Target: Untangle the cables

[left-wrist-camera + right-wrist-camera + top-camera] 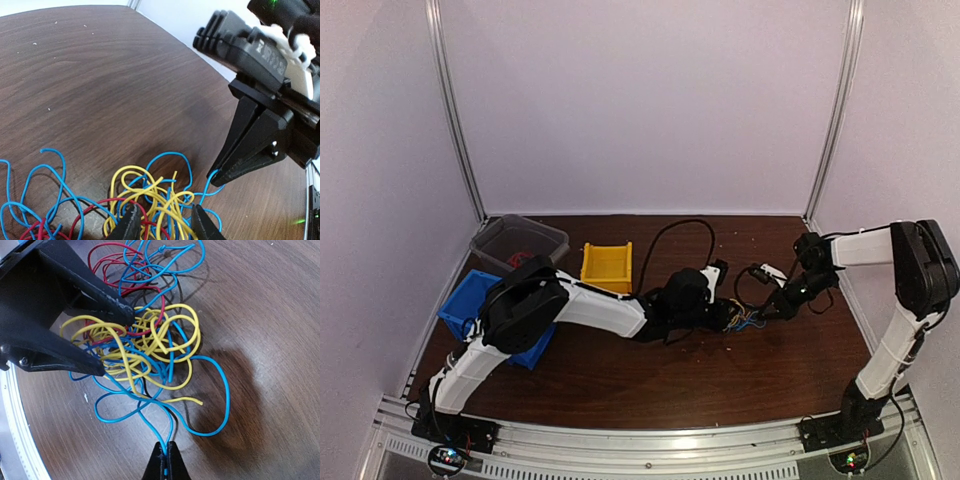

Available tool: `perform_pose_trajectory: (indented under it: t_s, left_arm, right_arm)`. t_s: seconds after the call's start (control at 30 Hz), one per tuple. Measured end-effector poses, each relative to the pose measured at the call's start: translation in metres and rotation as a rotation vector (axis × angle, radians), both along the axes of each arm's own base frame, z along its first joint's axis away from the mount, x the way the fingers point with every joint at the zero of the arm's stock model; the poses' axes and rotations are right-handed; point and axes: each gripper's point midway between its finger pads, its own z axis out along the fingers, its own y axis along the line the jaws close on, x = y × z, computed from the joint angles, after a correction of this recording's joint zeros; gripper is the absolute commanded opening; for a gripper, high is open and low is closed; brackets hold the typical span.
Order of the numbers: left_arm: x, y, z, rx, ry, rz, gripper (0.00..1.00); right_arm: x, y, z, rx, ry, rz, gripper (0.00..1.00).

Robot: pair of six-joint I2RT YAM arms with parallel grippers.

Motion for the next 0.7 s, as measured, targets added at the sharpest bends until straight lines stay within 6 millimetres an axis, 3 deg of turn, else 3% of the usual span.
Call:
perform_pose_trajectory:
  t_s: [0.1, 0.2, 0.33, 0.4, 0.5, 0.6, 0.7]
  left_arm:
    - [-0.002, 0.001, -0.003, -0.004, 0.017, -0.009, 0.30]
    - [-0.002, 0.004, -0.009, -0.006, 0.033, -0.012, 0.26]
    - [-0.001, 0.013, -0.020, -0.014, 0.060, -0.013, 0.21]
    - [0.001, 0.016, -0.023, -0.017, 0.068, -0.012, 0.20]
    - [0.001, 0.019, -0.027, -0.016, 0.079, -0.012, 0.18]
    - [0.001, 0.019, -0.027, -0.019, 0.084, -0.013, 0.18]
    - [0.000, 0.019, -0.027, -0.024, 0.089, -0.017, 0.20]
  right_arm:
    - [0.000, -0.004, 0.007, -0.003, -0.013, -0.012, 0.00]
    - [0.008, -0.021, 0.032, 0.009, -0.048, -0.063, 0.00]
    - [0.048, -0.072, 0.114, 0.056, -0.240, -0.219, 0.00]
    - [0.063, -0.096, 0.167, 0.069, -0.364, -0.275, 0.00]
    - [0.065, -0.103, 0.234, 0.099, -0.527, -0.311, 0.00]
    - [0.052, -0.098, 0.277, 0.126, -0.637, -0.333, 0.00]
    - [0.043, -0.095, 0.307, 0.140, -0.718, -0.353, 0.00]
